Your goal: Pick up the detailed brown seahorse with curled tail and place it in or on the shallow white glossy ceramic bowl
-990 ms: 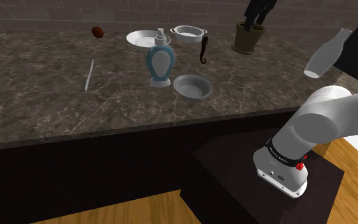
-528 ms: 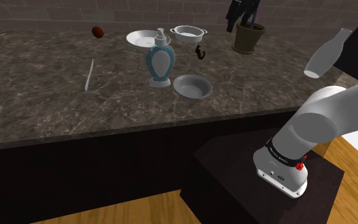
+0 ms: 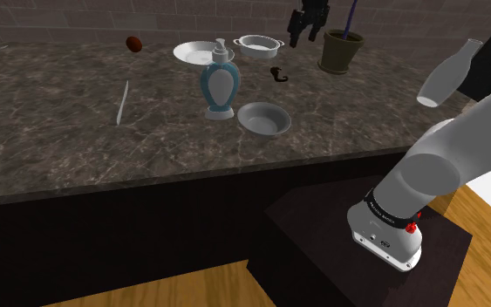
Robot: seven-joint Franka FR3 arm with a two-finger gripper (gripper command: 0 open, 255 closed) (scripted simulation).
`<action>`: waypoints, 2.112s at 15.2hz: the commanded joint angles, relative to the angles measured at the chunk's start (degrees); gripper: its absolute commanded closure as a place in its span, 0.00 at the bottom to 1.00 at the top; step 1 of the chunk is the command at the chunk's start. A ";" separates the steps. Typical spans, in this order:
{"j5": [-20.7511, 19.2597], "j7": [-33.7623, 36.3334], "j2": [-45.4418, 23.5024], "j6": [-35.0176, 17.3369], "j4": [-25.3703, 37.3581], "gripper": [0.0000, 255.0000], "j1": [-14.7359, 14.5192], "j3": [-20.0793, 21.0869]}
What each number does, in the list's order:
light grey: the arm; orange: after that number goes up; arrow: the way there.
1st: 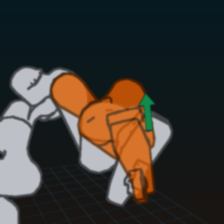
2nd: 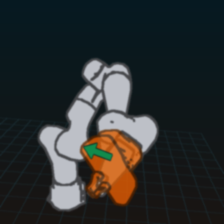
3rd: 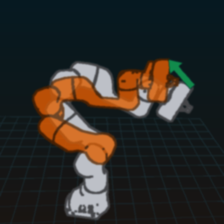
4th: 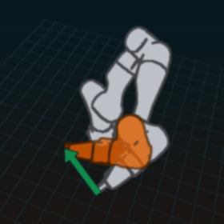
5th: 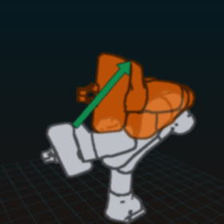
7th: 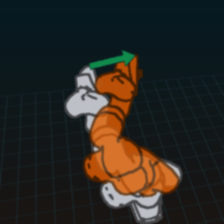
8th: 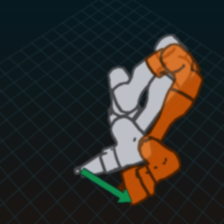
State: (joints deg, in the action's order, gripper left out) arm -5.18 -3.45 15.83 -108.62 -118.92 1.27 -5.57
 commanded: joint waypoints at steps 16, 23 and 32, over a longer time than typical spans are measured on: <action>2.82 -0.79 -21.35 -9.84 10.95 0.00 1.72 -2.33; 2.82 -0.79 -21.35 -9.83 10.96 0.00 1.72 -2.32; 2.82 -0.79 -21.35 -9.83 10.96 1.00 1.72 -2.32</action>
State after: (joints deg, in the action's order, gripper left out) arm -2.37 -4.24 -5.52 -118.45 -107.95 3.00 -7.90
